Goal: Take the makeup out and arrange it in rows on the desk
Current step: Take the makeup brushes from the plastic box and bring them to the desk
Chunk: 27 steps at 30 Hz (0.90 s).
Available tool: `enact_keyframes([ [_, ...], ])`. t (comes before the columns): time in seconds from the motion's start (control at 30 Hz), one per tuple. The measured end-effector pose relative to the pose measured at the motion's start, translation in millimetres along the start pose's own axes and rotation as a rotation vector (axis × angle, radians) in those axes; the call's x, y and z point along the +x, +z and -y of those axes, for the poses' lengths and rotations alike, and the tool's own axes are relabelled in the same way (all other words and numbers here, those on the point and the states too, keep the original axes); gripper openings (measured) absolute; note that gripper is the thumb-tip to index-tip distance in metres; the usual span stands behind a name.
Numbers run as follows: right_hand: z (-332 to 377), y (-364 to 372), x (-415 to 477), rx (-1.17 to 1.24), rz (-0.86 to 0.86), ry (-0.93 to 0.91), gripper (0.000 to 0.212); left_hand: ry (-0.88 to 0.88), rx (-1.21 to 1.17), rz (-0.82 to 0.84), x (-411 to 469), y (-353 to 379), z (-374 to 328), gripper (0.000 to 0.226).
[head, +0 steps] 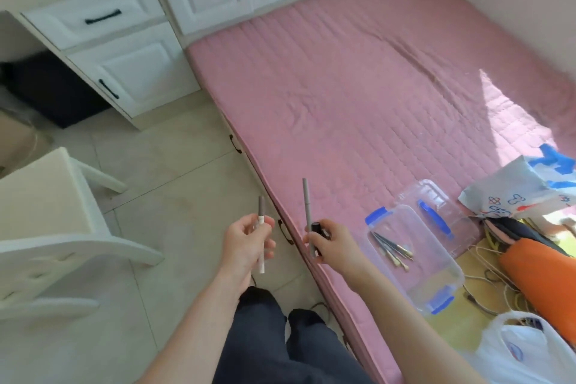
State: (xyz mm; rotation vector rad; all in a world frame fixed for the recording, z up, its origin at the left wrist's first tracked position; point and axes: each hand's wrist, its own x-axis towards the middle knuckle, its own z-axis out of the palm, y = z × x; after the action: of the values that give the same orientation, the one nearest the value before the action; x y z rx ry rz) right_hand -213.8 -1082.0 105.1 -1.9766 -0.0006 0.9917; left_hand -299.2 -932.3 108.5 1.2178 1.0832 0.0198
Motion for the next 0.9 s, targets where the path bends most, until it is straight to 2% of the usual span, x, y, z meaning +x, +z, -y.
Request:
enact_keyframes([
  [0.1,27.3,29.5,9.7,-0.019,0.032,-0.021,0.013,0.048,-0.035,-0.049,12.8,-37.5,-10.2,0.016],
  [0.17,44.9,49.4,16.6,-0.010,0.060,-0.037,0.009,0.068,-0.026,-0.065,21.9,-62.2,-18.3,0.006],
  [0.27,71.1,80.6,28.3,0.001,0.088,-0.047,0.009,0.078,-0.018,-0.097,34.2,-95.6,-31.2,0.023],
  [0.43,110.1,128.9,49.1,0.007,0.131,-0.068,0.009,0.038,-0.153,-0.161,54.9,-142.1,-53.0,0.032],
  [0.57,136.6,157.8,64.3,0.020,0.161,-0.092,0.012,-0.004,-0.315,-0.119,66.8,-174.7,-71.3,0.028],
  [0.9,199.8,192.7,114.8,-0.031,0.266,-0.117,0.011,0.034,-0.405,-0.001,109.3,-213.4,-110.8,0.017],
])
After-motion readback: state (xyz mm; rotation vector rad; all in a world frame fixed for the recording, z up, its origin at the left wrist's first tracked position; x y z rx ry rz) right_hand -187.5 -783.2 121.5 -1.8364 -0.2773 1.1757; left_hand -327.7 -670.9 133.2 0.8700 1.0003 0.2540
